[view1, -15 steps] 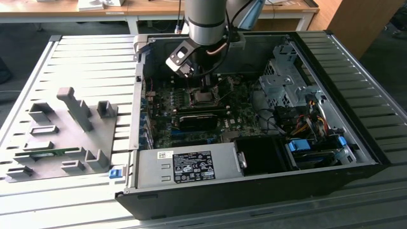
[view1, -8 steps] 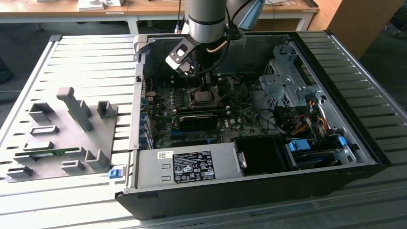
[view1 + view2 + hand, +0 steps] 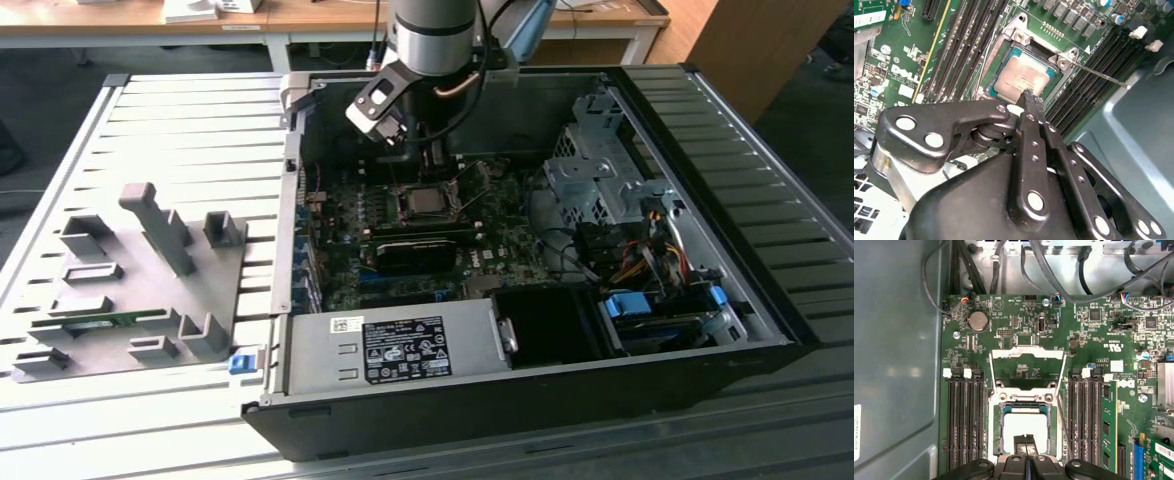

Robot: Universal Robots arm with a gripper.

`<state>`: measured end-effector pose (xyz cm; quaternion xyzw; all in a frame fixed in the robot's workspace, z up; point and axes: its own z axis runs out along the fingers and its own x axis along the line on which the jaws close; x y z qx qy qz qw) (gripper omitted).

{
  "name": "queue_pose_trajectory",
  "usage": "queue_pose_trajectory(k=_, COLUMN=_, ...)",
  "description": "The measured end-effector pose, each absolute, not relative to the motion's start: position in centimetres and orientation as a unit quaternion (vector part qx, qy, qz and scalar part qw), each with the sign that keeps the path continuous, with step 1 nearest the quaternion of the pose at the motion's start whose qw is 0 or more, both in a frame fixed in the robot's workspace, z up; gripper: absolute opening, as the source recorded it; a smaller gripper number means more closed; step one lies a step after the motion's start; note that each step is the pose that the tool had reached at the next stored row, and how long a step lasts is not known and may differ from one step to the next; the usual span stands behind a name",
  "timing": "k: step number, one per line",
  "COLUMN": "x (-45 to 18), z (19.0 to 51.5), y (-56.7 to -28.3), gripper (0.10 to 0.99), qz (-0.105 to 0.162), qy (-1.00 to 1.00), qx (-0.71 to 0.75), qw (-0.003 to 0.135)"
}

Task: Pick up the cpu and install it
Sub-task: 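Close the cpu cover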

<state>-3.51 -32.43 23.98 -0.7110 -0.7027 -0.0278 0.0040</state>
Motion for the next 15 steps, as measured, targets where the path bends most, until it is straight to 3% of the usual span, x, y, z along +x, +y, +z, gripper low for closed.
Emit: queue_pose_trajectory(k=15, x=-2.55, z=24.08, y=-33.0, gripper=0.106, qz=-0.022, qy=-0.703, qx=-0.711, qw=0.01)
